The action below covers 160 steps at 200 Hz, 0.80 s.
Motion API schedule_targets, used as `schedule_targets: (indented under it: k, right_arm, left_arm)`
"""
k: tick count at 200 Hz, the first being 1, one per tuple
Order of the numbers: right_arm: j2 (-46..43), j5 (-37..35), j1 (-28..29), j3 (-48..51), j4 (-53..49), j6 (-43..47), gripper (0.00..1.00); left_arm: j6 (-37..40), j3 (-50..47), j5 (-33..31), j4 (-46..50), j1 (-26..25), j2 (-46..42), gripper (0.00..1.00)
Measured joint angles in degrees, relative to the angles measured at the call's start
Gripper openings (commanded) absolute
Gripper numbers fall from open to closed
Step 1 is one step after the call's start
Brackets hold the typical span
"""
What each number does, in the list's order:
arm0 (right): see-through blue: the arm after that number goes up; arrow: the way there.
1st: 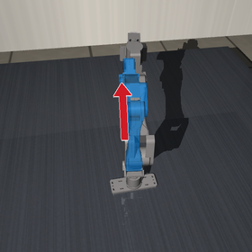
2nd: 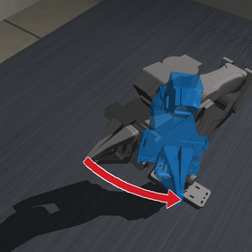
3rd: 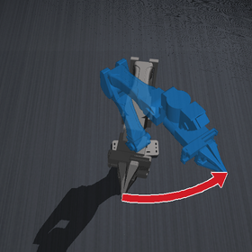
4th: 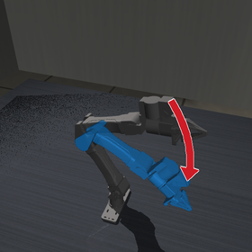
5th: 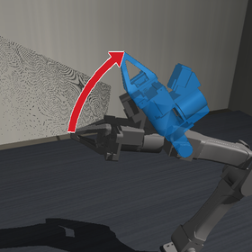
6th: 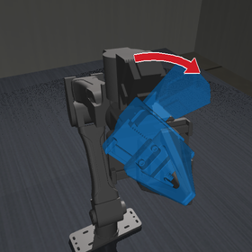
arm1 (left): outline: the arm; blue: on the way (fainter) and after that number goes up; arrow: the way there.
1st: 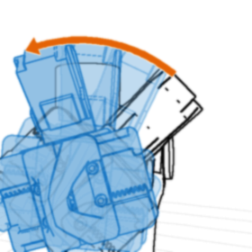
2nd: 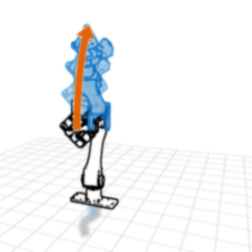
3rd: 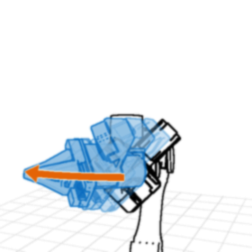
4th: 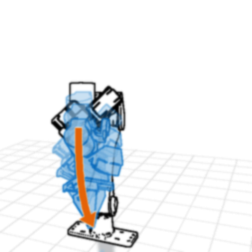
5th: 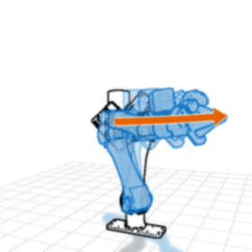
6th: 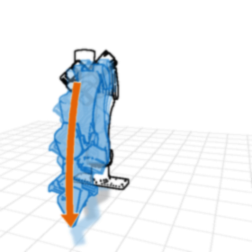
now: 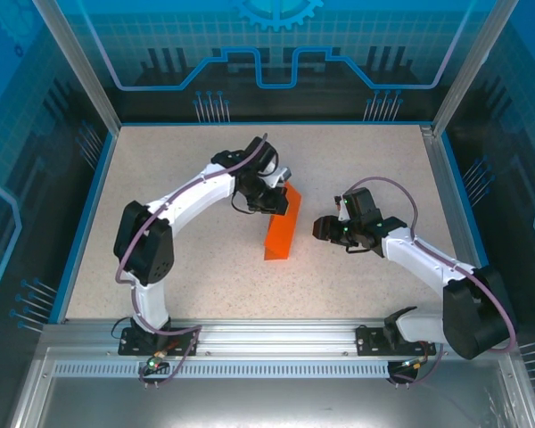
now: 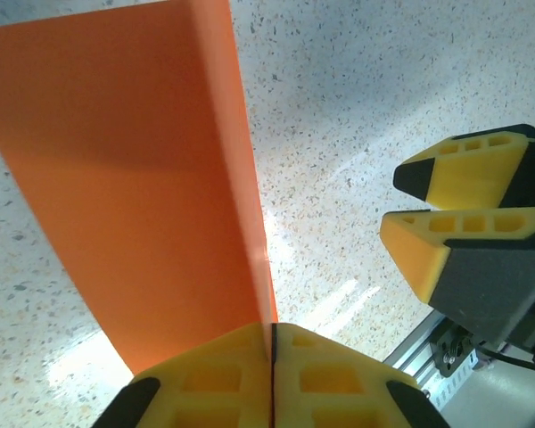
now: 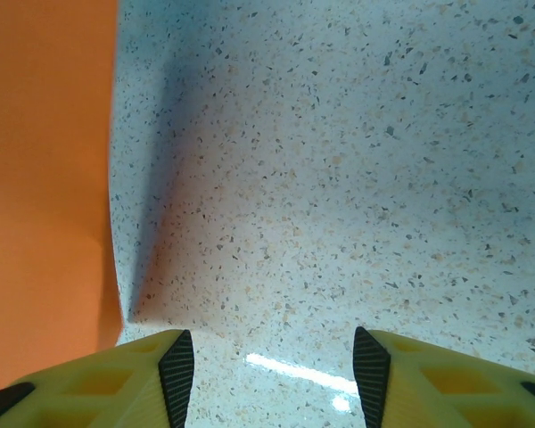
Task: Fold a paper plane with a square sheet of paper (pick it up from the middle)
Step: Fold the triangle a second time at the center of the table.
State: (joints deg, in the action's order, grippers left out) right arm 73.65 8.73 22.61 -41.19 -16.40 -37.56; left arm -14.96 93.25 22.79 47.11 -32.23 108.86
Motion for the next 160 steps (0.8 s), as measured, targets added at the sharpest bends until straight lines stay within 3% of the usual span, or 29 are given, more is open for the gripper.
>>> schedule_targets:
  k: [76, 114, 160]
  right_arm:
    - [-0.11, 0.68, 2.58, 0.11, 0.61, 1.49, 0.57]
    - [-0.15, -4.48, 14.71, -0.92, 0.02, 4.79, 0.69]
    - [0.52, -16.57, 29.70, -2.36, 0.72, 5.62, 0.73]
  left_arm:
    - [-5.97, -5.46, 2.56, -9.33, -0.48, 6.05, 0.08]
    - [-8.81, -6.23, 2.99, -11.91, -0.48, 6.67, 0.08]
    - [-10.58, -6.40, 2.99, -12.98, -0.48, 6.71, 0.09]
